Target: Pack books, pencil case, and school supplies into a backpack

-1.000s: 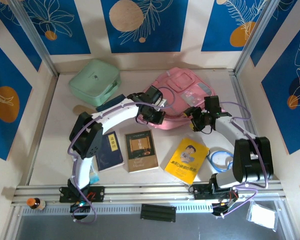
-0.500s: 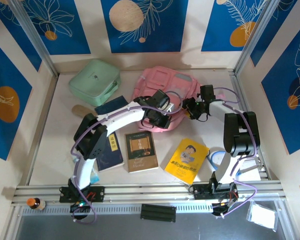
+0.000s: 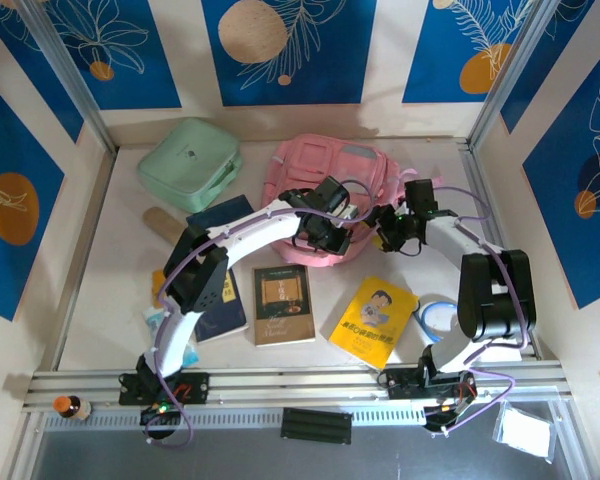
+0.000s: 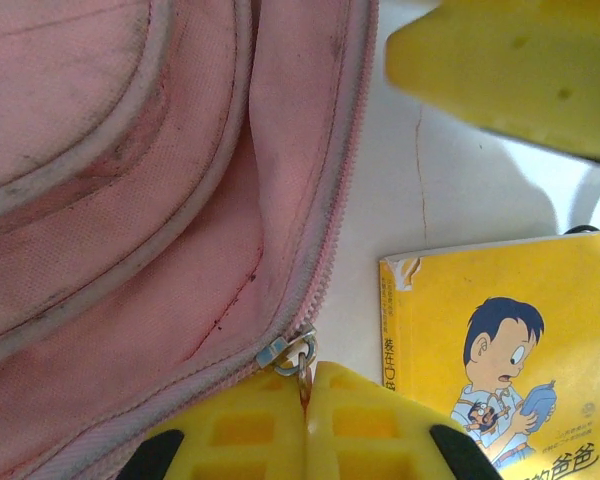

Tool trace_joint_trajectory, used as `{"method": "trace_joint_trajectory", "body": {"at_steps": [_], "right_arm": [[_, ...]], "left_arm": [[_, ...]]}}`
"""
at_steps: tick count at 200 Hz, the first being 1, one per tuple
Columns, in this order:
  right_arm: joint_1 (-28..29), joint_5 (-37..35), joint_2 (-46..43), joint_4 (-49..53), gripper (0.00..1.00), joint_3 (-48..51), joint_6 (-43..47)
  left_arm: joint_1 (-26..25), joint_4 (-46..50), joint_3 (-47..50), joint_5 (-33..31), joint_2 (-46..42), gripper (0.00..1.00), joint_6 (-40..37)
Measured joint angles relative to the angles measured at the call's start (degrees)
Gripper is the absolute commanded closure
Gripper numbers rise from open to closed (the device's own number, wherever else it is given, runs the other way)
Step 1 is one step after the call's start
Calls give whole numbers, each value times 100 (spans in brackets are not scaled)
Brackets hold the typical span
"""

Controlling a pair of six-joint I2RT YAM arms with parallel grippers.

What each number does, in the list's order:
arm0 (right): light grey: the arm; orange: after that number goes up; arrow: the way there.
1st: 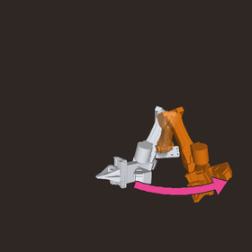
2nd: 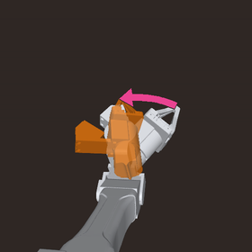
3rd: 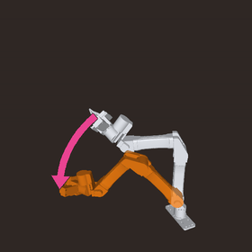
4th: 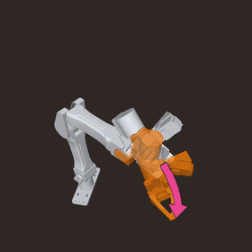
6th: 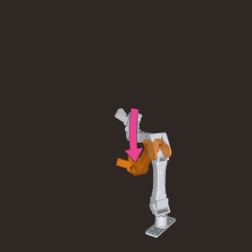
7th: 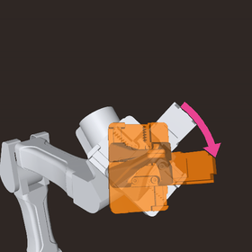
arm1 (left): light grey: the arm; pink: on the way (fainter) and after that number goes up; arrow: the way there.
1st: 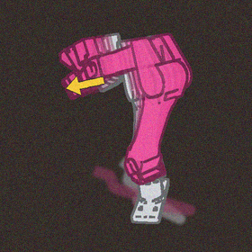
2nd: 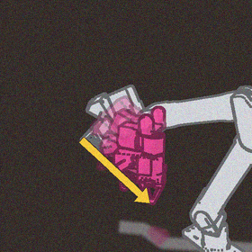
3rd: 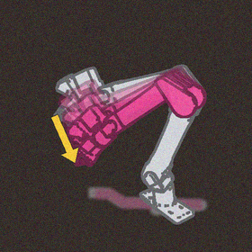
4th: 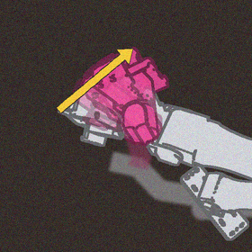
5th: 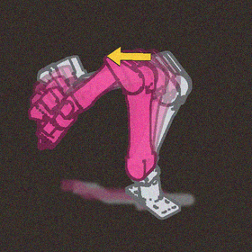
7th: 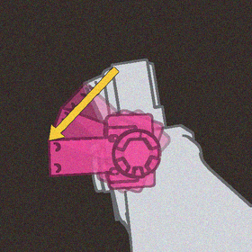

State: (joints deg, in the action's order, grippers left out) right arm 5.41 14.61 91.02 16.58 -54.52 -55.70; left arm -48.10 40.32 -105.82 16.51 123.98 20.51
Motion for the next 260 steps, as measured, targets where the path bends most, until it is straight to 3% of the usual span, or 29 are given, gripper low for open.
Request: {"method": "trace_joint_trajectory", "body": {"at_steps": [38,87,164,216,260], "right_arm": [[136,2,264,24,55,-2,-251],[225,-101,490,15,73,-2,-433],[284,-737,494,-31,81,-13,-299],[278,-1049,575,31,92,-170,33],[83,-1296,717,105,92,-472,459]], "left_arm": [[0,61,-28,2,20,100,2],[24,125,-74,140,39,100,105],[275,608,-70,256,24,100,-31],[535,1067,122,-57,-275,100,-527],[1005,1292,225,-286,-356,100,-885]]}}
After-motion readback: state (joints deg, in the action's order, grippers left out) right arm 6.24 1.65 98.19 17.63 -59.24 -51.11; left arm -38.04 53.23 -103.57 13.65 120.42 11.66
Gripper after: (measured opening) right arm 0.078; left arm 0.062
